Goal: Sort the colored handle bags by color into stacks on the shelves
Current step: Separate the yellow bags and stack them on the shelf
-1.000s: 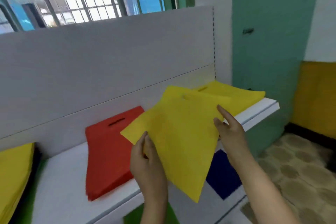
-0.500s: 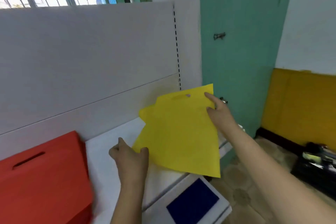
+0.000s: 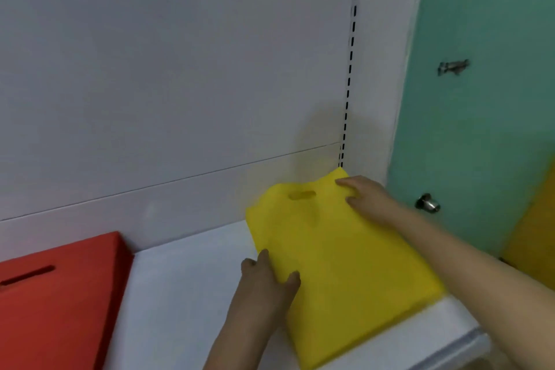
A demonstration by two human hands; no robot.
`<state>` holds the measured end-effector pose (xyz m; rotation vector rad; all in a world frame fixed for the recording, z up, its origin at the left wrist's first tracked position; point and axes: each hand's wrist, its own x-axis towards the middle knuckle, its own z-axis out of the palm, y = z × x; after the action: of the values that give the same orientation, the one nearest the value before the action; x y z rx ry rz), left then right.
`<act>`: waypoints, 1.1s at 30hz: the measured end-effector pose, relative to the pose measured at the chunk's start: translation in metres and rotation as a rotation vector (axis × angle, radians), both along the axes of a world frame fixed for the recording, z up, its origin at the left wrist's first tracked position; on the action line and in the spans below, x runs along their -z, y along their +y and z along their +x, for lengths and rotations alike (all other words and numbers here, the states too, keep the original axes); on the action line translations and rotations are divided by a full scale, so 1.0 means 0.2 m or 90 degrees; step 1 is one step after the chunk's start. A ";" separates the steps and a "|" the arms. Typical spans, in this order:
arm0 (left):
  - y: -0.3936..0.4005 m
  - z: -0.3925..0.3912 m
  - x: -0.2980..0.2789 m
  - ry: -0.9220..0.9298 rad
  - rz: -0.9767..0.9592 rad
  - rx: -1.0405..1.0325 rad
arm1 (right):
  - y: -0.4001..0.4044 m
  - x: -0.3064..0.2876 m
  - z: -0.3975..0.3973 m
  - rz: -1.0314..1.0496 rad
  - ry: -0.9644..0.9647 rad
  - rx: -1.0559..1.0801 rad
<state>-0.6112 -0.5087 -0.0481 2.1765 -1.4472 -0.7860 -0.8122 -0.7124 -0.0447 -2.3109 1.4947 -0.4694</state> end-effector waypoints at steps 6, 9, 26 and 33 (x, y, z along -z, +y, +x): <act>-0.11 -0.07 0.01 -0.070 0.005 -0.123 | -0.11 0.05 0.05 0.065 0.049 -0.030; -0.16 -0.12 0.03 -0.094 0.027 -0.127 | -0.12 0.08 0.05 0.117 0.036 -0.025; -0.17 -0.07 0.05 0.027 -0.189 -0.259 | 0.07 -0.20 0.32 -0.051 -0.112 -0.139; 0.19 0.01 0.00 0.065 -0.349 -0.398 | 0.48 -0.37 0.78 -0.001 -0.217 -0.343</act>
<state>-0.6094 -0.4710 -0.0481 1.9350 -0.7285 -0.2306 -0.6562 -0.6169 0.0302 -2.3555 0.6797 -0.6597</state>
